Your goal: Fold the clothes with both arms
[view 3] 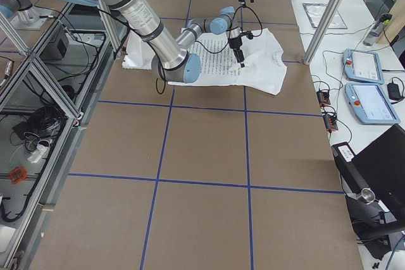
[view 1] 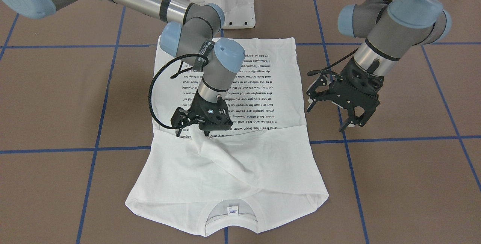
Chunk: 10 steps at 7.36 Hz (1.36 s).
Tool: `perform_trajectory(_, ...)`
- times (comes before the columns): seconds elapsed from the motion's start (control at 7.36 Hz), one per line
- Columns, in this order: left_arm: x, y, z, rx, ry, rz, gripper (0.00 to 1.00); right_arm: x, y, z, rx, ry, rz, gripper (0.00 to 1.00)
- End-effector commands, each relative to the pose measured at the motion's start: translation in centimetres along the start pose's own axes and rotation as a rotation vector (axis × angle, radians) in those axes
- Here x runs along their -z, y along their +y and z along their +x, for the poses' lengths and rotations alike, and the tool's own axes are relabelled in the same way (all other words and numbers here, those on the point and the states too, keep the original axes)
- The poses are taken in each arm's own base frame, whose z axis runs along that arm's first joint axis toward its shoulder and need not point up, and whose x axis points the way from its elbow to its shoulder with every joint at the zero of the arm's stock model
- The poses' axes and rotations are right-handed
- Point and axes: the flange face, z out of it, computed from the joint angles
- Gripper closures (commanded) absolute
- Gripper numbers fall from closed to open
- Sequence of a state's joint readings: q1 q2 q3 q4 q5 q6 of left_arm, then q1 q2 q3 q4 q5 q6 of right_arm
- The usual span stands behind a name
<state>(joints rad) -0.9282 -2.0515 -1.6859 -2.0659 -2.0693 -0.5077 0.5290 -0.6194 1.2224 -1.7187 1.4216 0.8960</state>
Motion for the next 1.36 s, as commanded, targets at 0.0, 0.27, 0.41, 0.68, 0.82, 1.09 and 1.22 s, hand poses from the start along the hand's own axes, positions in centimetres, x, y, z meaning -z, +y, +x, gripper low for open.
perform_trajectory(0.0, 0.2, -0.1, 0.3, 0.020, 0.004, 0.005, 0.00, -3.0, -1.4, 4.5, 0.119, 0.060, -0.006, 0.03)
perform_trajectory(0.27, 0.2, 0.0, 0.4, 0.029, 0.014, 0.019, 0.00, -5.8, -3.5, 10.7, 0.208, 0.108, -0.020, 0.04)
perform_trajectory(0.41, 0.2, 0.1, 0.4, 0.029, 0.014, 0.019, 0.00, -5.1, -5.2, 13.3, 0.226, 0.098, -0.006, 0.04)
perform_trajectory(0.68, 0.0, 0.2, 0.8, 0.039, 0.018, 0.012, 0.00, -1.2, -5.6, 17.0, 0.157, -0.158, 0.066, 0.03)
perform_trajectory(0.82, 0.0, 0.4, 0.8, 0.073, 0.016, 0.008, 0.00, 1.1, -3.3, 20.0, 0.139, -0.273, 0.090, 0.02)
perform_trajectory(1.09, 1.1, 4.3, 5.0, 0.246, 0.071, -0.007, 0.00, 4.8, 4.1, 24.6, -0.058, -0.384, 0.087, 0.01)
perform_trajectory(1.22, 2.2, 8.0, 7.6, 0.293, 0.079, -0.007, 0.00, 5.8, 8.8, 26.1, -0.148, -0.425, 0.052, 0.00)
